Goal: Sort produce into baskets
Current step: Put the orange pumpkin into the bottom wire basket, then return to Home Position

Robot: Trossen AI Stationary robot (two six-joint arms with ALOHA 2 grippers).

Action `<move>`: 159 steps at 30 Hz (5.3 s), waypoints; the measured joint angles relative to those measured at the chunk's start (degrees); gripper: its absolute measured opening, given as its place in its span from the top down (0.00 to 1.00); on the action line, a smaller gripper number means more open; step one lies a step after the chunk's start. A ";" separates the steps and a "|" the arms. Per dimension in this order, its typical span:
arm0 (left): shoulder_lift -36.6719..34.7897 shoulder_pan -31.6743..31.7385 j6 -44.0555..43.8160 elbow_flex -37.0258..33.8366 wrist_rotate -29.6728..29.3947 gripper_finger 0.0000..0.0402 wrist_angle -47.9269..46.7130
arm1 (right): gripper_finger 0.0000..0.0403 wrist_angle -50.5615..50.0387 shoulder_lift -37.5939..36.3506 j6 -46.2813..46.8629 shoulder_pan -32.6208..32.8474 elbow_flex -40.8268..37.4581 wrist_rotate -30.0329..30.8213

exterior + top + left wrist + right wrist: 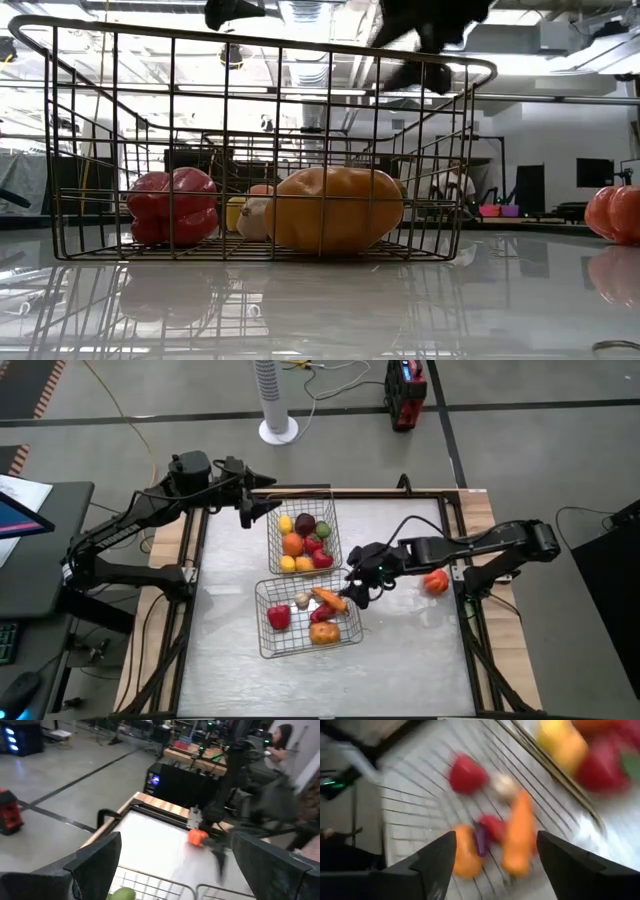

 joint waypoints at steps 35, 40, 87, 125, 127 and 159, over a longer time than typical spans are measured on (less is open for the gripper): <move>-0.15 0.00 -1.09 0.00 3.56 0.10 -2.64 | 0.02 -61.50 -4.30 3.56 -7.79 -8.52 -1.11; -0.15 0.00 -1.13 0.00 2.88 0.10 -2.65 | 0.01 -59.69 -4.30 2.31 -8.84 -9.30 -1.03; -0.15 0.02 0.72 0.00 1.37 0.10 -4.36 | 0.24 -50.98 4.22 -6.57 -10.56 6.07 1.64; -7.83 -13.81 -1.68 -8.15 -9.75 0.17 10.65 | 0.14 -12.77 4.43 -26.26 -4.09 19.26 -9.68; -8.34 -13.77 -2.19 -10.48 -10.07 0.19 10.69 | 0.09 -12.74 4.43 -26.32 -3.55 19.26 -8.68; -41.40 -15.74 -13.73 -35.99 -20.22 0.42 9.70 | 0.28 14.71 -23.28 -6.49 -14.31 -2.89 12.50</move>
